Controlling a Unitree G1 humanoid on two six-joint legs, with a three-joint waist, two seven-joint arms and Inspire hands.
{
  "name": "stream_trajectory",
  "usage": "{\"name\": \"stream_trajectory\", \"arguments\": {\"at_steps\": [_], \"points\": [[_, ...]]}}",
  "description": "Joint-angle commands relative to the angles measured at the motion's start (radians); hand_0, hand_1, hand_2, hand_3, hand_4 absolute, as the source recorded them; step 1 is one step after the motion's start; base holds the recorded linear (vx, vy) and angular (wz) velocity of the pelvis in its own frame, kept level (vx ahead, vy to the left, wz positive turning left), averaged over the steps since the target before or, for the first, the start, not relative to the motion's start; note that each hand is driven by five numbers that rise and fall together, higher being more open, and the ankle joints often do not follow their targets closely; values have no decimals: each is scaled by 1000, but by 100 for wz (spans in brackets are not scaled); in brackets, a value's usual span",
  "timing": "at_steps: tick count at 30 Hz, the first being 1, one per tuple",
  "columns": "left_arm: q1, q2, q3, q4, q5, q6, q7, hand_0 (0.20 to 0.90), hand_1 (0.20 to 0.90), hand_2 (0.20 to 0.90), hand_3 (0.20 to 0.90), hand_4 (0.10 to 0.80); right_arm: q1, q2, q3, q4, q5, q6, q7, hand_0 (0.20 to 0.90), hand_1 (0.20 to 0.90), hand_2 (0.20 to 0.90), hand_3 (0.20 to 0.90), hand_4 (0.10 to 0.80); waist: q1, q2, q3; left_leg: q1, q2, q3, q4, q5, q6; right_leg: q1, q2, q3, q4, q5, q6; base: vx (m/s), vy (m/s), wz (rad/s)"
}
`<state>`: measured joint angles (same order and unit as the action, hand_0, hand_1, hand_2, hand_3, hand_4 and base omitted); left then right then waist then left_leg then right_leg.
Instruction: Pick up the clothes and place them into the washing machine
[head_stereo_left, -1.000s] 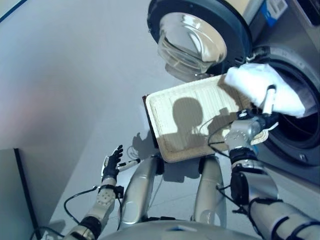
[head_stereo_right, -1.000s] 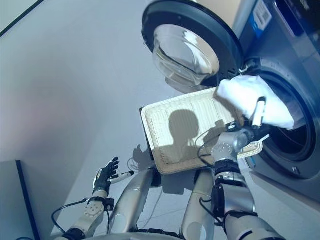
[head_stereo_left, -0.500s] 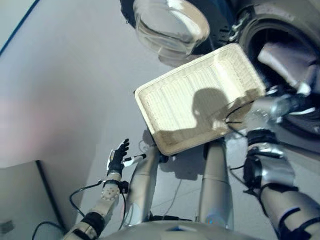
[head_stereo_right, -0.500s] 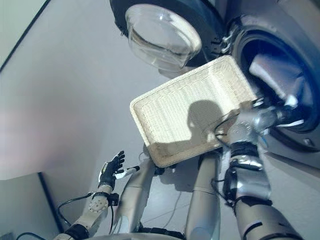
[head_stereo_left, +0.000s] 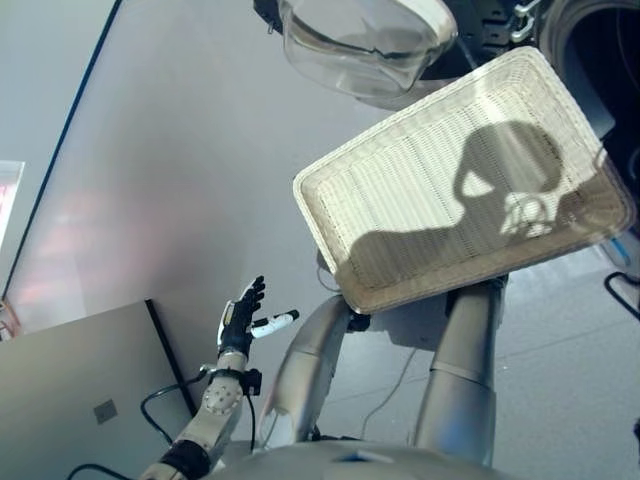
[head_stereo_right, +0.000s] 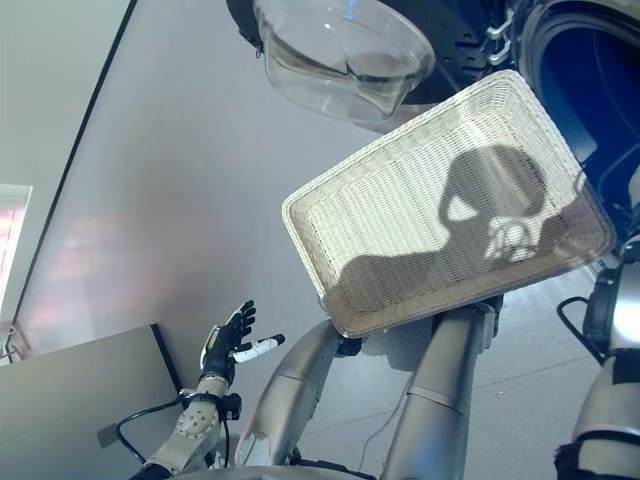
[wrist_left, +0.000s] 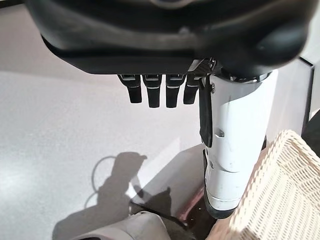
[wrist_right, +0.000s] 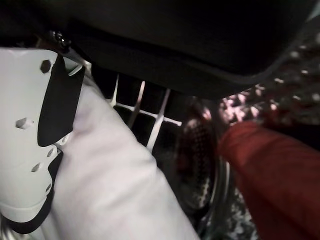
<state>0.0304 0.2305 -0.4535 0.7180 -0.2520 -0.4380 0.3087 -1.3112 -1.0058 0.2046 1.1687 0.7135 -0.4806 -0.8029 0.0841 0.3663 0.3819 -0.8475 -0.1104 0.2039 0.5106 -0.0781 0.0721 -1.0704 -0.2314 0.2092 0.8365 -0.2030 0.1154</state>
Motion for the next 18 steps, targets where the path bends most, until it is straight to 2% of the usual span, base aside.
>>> {"name": "stream_trajectory", "arguments": {"at_steps": [1,5,11,12,13,18], "points": [[58,55,18,73,-39,-19,39,900,900,900,900,800,-220,-220,64,-168,-79,-58,17,200,200,200,200,300,-13,-9,-117,59,25,-59,14,-82,-41,68,85,-102,-80,4,-94,0,0,0],[51,51,5,67,-42,-21,40,900,900,900,900,800,-213,-203,48,-119,-72,-50,15,200,200,200,200,300,-2,-7,-125,54,23,-65,-2,-73,-42,64,82,-105,-87,9,-95,3,-5,2],[54,54,27,73,-39,-17,52,900,900,900,900,800,-219,-211,52,-77,-48,-43,34,200,200,200,200,300,5,9,-136,79,12,-71,-44,-57,-49,80,72,-110,-99,10,-93,19,12,4],[55,55,28,76,-38,-16,52,900,900,900,900,800,-222,-209,56,-75,-45,-42,38,227,227,227,227,320,6,9,-138,82,10,-72,-47,-55,-49,83,72,-110,-100,10,-93,0,0,0],[57,55,25,78,-37,-15,51,900,900,900,900,800,-229,-209,58,-64,-43,-36,41,900,900,900,900,800,7,12,-140,84,8,-72,-50,-53,-49,87,72,-110,-103,10,-93,0,0,0],[56,51,23,88,-46,-14,47,900,900,900,900,800,-258,-199,87,-33,-42,-22,44,900,900,900,900,800,12,14,-141,98,8,-74,-71,-45,-49,101,69,-113,-117,15,-90,0,0,0]]}}
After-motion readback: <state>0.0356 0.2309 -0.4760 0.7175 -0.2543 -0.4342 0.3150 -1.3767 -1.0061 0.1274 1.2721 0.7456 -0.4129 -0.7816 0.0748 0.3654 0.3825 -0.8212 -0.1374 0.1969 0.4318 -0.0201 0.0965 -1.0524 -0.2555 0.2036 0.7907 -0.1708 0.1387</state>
